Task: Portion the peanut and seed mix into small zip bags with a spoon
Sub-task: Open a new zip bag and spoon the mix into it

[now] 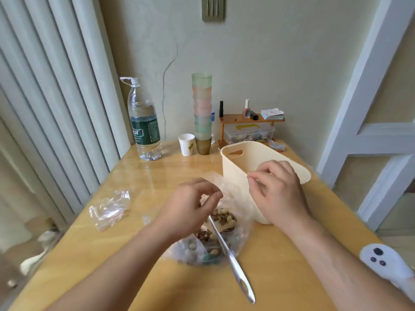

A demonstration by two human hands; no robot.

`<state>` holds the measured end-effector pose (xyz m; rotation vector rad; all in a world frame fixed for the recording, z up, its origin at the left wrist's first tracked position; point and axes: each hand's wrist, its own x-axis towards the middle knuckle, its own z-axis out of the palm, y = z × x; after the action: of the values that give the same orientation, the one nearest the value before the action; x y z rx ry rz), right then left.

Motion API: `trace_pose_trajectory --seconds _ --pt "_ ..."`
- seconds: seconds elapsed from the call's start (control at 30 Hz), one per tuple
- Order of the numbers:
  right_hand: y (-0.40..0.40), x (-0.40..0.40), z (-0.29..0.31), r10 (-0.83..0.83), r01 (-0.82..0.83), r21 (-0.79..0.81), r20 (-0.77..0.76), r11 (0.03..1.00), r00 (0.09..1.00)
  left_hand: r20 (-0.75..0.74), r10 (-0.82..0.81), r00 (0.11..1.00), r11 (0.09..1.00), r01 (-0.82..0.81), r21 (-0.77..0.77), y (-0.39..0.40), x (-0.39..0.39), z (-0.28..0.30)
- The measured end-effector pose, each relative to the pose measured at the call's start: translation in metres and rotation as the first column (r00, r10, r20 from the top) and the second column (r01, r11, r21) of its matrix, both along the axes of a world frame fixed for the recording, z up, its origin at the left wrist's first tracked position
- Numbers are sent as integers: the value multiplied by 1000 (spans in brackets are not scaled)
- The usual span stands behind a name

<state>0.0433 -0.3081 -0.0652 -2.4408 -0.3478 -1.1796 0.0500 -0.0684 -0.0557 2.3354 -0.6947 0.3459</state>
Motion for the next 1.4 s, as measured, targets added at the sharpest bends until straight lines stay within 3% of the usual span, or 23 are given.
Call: trace_pose_trajectory --seconds 0.07,0.13,0.23,0.3,0.4,0.57,0.73,0.83,0.93,1.0,1.07,1.17,1.33,1.4 --pt "30 -4 -7 111 -110 -13 38 994 993 43 88 995 995 -90 38 45 -2 -5" --pt "61 -5 -23 220 -218 23 -74 976 973 66 210 975 970 -217 111 92 3 -14" --pt "93 -5 -51 282 -274 68 -255 959 925 93 448 889 823 -451 347 159 13 -31" --pt "105 -4 -61 304 -298 65 -286 952 909 61 535 843 722 -493 485 190 17 -43" --pt "116 -5 -66 296 -287 75 -307 955 904 -15 544 839 727 -462 507 205 22 -61" --pt "126 -10 -66 279 -263 93 -333 960 901 94 564 820 734 -550 397 207 29 -82" --pt "126 -10 -65 307 -284 116 -322 952 896 271 635 724 665 -690 285 201 16 -69" --pt "124 -8 -58 345 -297 194 -303 935 889 335 593 732 753 -652 92 174 5 -32" --pt "120 -4 -42 417 -272 430 -290 861 861 254 471 845 882 -450 -137 113 -6 2" --pt "118 2 -31 534 -255 627 -306 736 788 97 355 930 909 -320 -267 68 -9 8" --pt "112 8 -27 621 -294 686 -290 665 728 -66 197 978 909 -207 -363 33 -8 -1" --pt "96 8 -31 606 -300 639 -333 708 722 -146 80 986 879 -139 -456 6 -1 -22" --pt "80 3 -45 381 -233 372 -398 898 835 -171 98 980 820 -177 -544 -5 0 -49" --pt "78 5 -46 326 -203 333 -374 921 868 -185 125 975 786 -211 -581 -3 -3 -50"
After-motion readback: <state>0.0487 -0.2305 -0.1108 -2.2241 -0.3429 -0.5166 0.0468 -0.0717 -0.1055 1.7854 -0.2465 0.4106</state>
